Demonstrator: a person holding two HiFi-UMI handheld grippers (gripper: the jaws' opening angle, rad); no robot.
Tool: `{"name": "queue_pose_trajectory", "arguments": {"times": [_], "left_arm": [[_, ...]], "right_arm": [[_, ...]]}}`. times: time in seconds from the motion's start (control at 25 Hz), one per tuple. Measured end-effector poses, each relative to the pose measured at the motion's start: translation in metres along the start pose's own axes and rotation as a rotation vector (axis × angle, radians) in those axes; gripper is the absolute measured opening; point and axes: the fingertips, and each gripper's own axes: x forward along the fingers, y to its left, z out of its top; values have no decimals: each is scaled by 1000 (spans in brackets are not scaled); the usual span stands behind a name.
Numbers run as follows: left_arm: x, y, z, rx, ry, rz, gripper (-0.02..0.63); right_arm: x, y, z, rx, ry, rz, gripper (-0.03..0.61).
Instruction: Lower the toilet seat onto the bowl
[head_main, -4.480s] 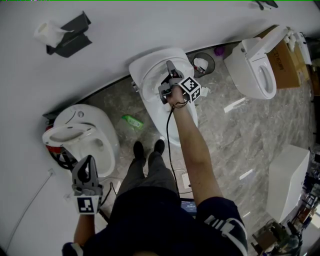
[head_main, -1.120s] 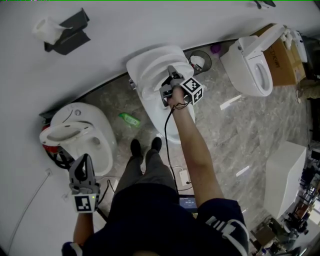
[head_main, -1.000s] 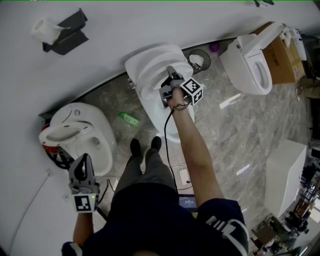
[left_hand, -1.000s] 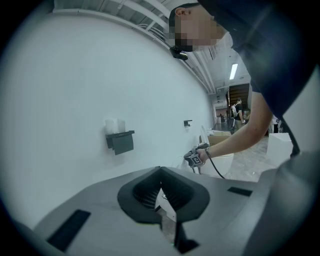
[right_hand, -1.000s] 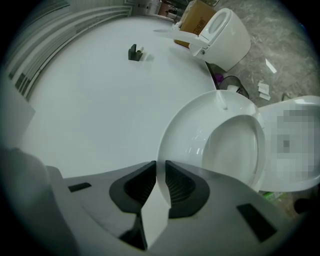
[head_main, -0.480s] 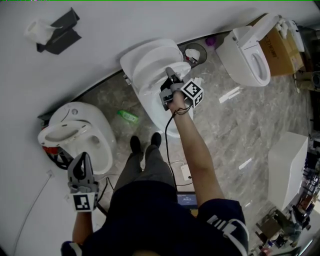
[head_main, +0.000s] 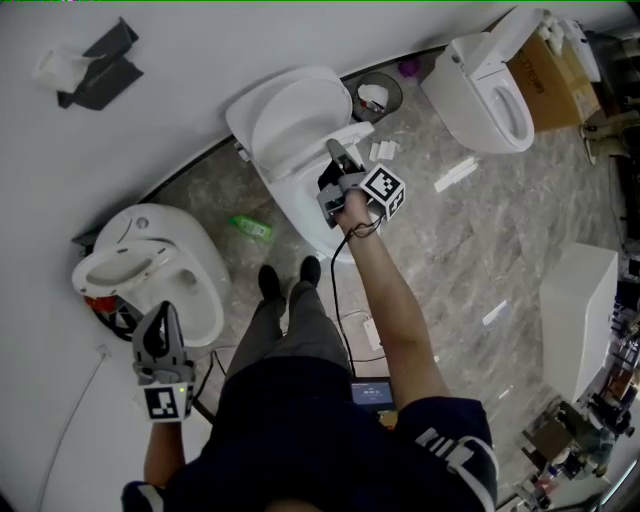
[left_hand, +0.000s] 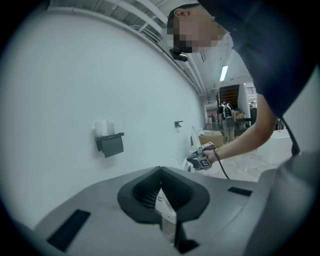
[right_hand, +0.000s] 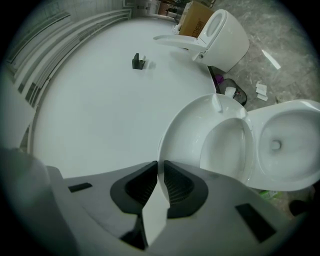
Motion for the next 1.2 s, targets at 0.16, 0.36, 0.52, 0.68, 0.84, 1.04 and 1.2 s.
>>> {"name": "queue_pose_trajectory", "arguments": {"times": [0.16, 0.36, 0.52, 0.68, 0.84, 1.04, 1.2], "left_arm": [[-2, -9, 1, 15, -5, -19, 25], [-4, -16, -2, 23, -1, -38, 25], [-3, -19, -3, 25, 1, -55, 25], [-4, -27, -3, 35, 0, -74, 25], [-4, -31, -4, 39, 7, -89, 25], [-5, -38, -6, 52, 9, -106, 25], [-4, -45, -6, 63, 5, -128, 25]], "right_arm": [[-19, -5, 1, 2, -3, 16, 58], [-39, -11, 0, 5, -8, 40, 57], [-55, -20, -1, -1, -5, 30, 55], [-72, -27, 0, 13, -13, 41, 54], [-87, -36, 0, 9, -13, 39, 52], [-107, -46, -1, 5, -4, 44, 49], [-124, -56, -1, 13, -10, 50, 48]]}}
